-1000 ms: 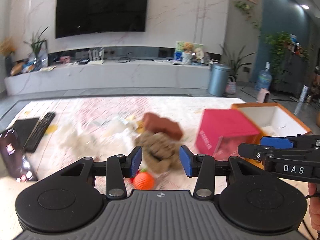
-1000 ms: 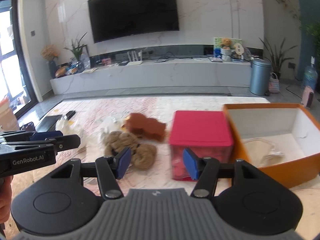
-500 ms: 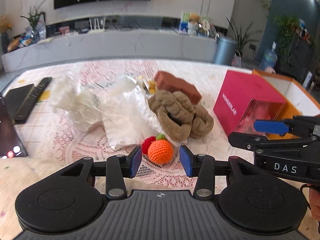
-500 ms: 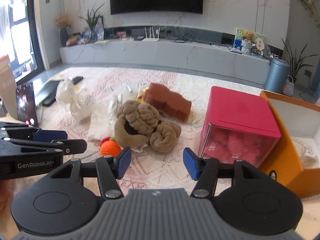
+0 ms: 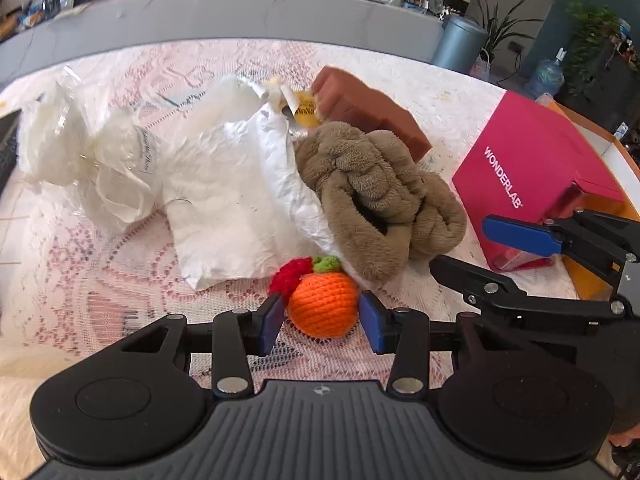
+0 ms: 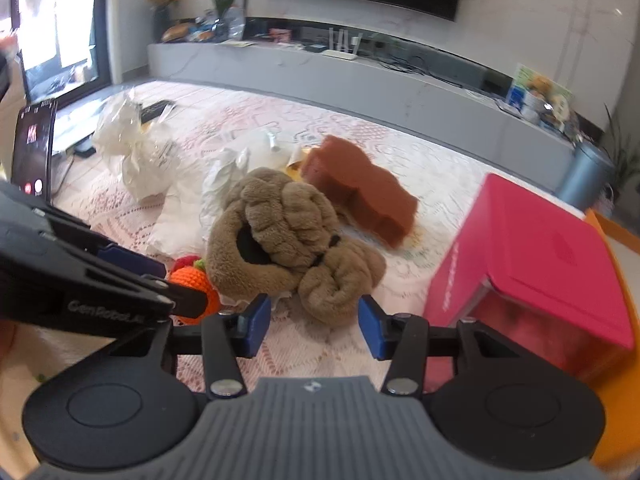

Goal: Organize soft objects
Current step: 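Grasp the brown slippers with the right gripper while the left grasps the orange fruit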

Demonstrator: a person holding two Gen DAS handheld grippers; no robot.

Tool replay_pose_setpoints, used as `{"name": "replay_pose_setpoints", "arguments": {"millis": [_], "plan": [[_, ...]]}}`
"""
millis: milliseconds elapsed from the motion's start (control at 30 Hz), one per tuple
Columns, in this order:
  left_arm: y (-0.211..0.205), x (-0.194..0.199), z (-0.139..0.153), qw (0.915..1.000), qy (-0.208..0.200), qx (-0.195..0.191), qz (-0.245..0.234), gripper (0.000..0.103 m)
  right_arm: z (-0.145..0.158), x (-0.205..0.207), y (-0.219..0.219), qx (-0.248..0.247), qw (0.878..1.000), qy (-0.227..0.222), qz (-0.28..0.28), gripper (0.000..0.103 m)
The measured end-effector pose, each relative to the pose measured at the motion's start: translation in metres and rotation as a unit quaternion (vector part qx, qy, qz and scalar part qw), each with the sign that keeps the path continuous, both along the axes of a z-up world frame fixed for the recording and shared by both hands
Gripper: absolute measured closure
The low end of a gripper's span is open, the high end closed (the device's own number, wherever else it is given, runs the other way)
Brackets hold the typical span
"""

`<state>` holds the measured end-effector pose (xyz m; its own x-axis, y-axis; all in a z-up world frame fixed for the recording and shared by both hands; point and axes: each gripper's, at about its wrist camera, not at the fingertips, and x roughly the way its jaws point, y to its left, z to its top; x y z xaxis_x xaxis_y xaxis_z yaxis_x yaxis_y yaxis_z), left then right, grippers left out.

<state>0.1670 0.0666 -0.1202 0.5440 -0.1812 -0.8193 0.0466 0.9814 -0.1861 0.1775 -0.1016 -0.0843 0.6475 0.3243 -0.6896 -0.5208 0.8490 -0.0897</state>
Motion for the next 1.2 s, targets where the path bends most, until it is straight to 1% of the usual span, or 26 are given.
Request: {"name": "replay_pose_setpoints", "arguments": {"millis": [33, 133, 167, 233, 300, 367, 400, 500, 600, 667, 733, 833, 900, 1000, 1033, 1067, 1100, 1167, 1200], "plan": [[0.000, 0.001, 0.000, 1.0000, 0.002, -0.004, 0.002, 0.052, 0.000, 0.002, 0.000, 0.000, 1.000, -0.004, 0.007, 0.061], [0.002, 0.005, -0.003, 0.9998, 0.012, -0.013, 0.007, 0.047, 0.000, 0.009, 0.000, -0.004, 1.000, -0.006, 0.018, 0.061], [0.002, 0.004, -0.003, 0.9998, 0.014, -0.016, 0.007, 0.047, 0.000, 0.012, 0.000, -0.007, 1.000, -0.006, 0.021, 0.060], [0.000, 0.005, -0.002, 0.9998, 0.015, -0.009, 0.000, 0.047, 0.001, 0.013, 0.001, -0.020, 0.999, -0.009, 0.034, 0.060], [-0.005, 0.008, -0.005, 0.9996, 0.025, -0.001, -0.009, 0.046, 0.000, 0.013, 0.002, -0.043, 0.998, -0.017, 0.044, 0.060], [-0.006, 0.010, -0.007, 0.9995, 0.030, -0.003, -0.009, 0.048, 0.000, 0.010, 0.001, -0.051, 0.997, -0.019, 0.051, 0.060], [-0.006, 0.011, -0.007, 0.9996, 0.026, -0.004, -0.007, 0.056, 0.000, 0.010, 0.000, -0.050, 0.997, -0.016, 0.051, 0.060], [-0.002, 0.006, -0.001, 0.9999, 0.013, -0.010, 0.004, 0.057, -0.001, 0.008, 0.000, -0.052, 0.997, -0.018, 0.048, 0.060], [0.004, -0.007, 0.011, 0.9996, -0.015, -0.013, 0.020, 0.057, -0.003, 0.008, 0.006, -0.066, 0.996, -0.027, 0.061, 0.059], [0.012, -0.016, 0.018, 0.9980, -0.037, -0.022, 0.045, 0.057, -0.007, 0.009, 0.012, -0.087, 0.992, -0.036, 0.080, 0.052], [0.020, -0.019, 0.021, 0.9961, -0.050, -0.030, 0.066, 0.057, -0.012, 0.011, 0.019, -0.115, 0.987, -0.050, 0.096, 0.050], [0.023, -0.016, 0.021, 0.9954, -0.053, -0.038, 0.070, 0.057, -0.020, 0.021, 0.028, -0.152, 0.981, -0.060, 0.105, 0.050], [0.021, -0.014, 0.018, 0.9958, -0.052, -0.033, 0.068, 0.057, -0.024, 0.028, 0.031, -0.158, 0.980, -0.056, 0.111, 0.050], [0.020, -0.012, 0.016, 0.9960, -0.049, -0.036, 0.065, 0.057, -0.030, 0.036, 0.037, -0.169, 0.978, -0.058, 0.112, 0.051], [0.020, -0.012, 0.016, 0.9959, -0.049, -0.037, 0.067, 0.057, -0.032, 0.037, 0.037, -0.167, 0.978, -0.056, 0.109, 0.055], [0.019, -0.011, 0.016, 0.9958, -0.049, -0.038, 0.067, 0.057, -0.033, 0.039, 0.038, -0.165, 0.979, -0.053, 0.106, 0.063], [0.019, -0.011, 0.016, 0.9958, -0.049, -0.038, 0.067, 0.057, -0.033, 0.040, 0.038, -0.165, 0.980, -0.050, 0.104, 0.065], [0.018, -0.012, 0.016, 0.9959, -0.050, -0.036, 0.066, 0.057, -0.031, 0.038, 0.038, -0.163, 0.980, -0.053, 0.102, 0.074], [0.018, -0.013, 0.017, 0.9959, -0.052, -0.035, 0.066, 0.057, -0.029, 0.036, 0.037, -0.161, 0.980, -0.053, 0.101, 0.075]]}}
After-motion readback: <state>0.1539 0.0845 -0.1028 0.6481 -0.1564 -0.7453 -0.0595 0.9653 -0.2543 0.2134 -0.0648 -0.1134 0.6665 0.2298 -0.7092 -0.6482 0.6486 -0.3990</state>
